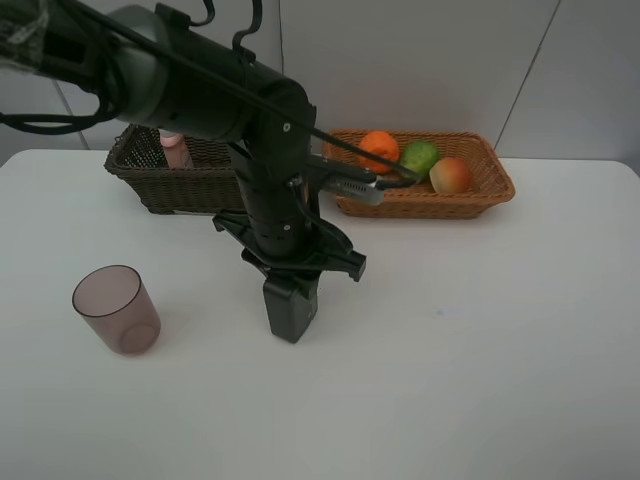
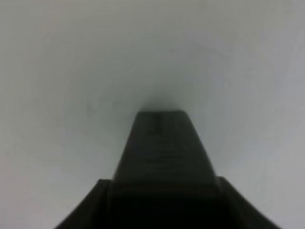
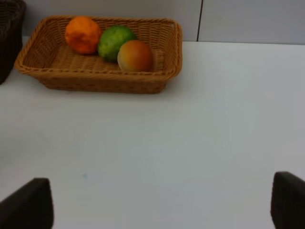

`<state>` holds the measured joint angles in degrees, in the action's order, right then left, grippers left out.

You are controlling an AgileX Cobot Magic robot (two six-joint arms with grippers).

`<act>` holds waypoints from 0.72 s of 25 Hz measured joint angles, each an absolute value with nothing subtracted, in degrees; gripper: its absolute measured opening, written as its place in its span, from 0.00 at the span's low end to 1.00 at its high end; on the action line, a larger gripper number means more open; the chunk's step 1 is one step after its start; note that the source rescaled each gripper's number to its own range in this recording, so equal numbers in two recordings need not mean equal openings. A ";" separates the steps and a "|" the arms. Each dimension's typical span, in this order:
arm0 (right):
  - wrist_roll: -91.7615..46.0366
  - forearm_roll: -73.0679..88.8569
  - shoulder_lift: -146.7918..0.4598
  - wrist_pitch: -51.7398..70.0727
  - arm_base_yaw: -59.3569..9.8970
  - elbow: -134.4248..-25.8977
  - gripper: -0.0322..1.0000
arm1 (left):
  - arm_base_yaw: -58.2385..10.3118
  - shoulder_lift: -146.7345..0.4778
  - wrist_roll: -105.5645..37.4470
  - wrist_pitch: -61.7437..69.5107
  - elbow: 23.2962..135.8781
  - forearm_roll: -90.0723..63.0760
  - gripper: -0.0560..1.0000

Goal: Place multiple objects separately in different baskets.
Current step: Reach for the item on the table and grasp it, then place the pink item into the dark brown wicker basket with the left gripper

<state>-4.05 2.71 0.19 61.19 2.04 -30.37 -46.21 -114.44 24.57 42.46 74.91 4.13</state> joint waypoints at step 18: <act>-4.05 2.71 0.19 61.19 2.04 -30.37 1.00 | -46.21 -114.44 24.70 42.82 74.91 4.17 0.16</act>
<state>-4.05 2.71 0.19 61.19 2.04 -30.37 -46.21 -114.44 24.70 42.82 74.91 4.17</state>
